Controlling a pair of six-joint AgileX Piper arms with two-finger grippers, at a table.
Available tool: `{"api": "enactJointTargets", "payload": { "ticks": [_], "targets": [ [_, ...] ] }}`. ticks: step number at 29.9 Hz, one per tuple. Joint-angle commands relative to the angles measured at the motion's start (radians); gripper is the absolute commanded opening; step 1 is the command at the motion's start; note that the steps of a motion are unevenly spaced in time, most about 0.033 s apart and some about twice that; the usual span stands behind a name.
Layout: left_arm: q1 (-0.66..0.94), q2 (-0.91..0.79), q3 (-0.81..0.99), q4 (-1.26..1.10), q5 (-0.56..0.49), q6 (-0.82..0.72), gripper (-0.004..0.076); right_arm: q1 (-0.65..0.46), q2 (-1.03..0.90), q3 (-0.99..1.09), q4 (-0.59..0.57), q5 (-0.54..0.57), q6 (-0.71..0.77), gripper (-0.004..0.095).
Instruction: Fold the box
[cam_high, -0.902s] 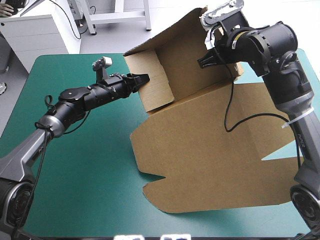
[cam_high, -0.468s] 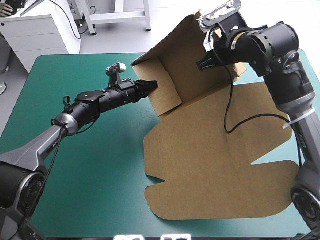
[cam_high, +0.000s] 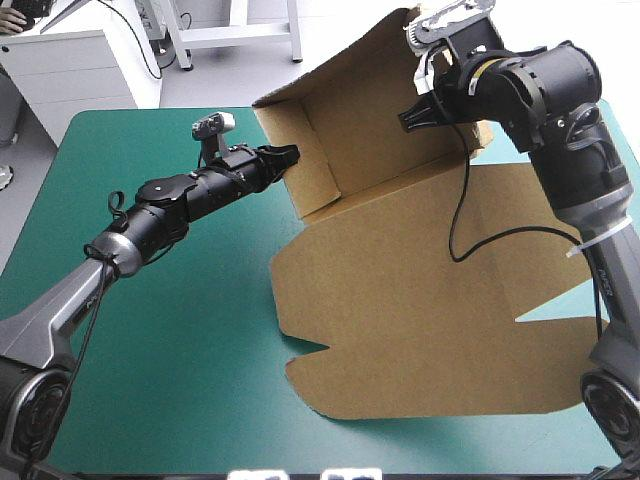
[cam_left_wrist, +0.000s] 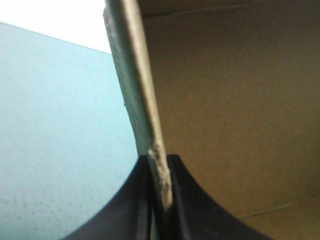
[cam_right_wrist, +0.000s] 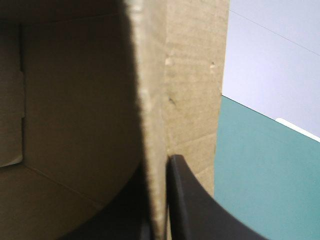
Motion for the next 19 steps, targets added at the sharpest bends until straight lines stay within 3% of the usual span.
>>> {"api": "enactJointTargets", "payload": {
  "ticks": [1, 3, 8, 13, 16, 19],
  "targets": [
    [-0.038, -0.123, -0.065, 0.08, 0.057, -0.098, -0.0008, 0.028, 0.027, -0.011, 0.167, 0.011, 0.027, -0.0016],
    [-0.046, -0.138, -0.082, 0.269, 0.017, -0.244, -0.0008, 0.028, 0.054, -0.011, 0.167, 0.011, 0.034, -0.0016],
    [-0.054, -0.136, -0.137, 0.743, 0.04, -0.664, -0.0008, 0.028, 0.134, -0.011, 0.165, 0.011, 0.047, -0.0016],
    [-0.054, -0.1, -0.215, 1.283, 0.206, -1.084, -0.0008, 0.028, 0.196, -0.011, 0.165, 0.011, 0.058, -0.0016],
    [-0.056, -0.058, -0.276, 1.468, 0.349, -1.208, -0.0008, 0.028, 0.22, -0.011, 0.165, 0.011, 0.071, -0.0016],
    [-0.062, -0.016, -0.324, 1.524, 0.417, -1.239, -0.0008, 0.022, 0.256, -0.011, 0.168, 0.011, 0.078, -0.0016]
  ]
}}
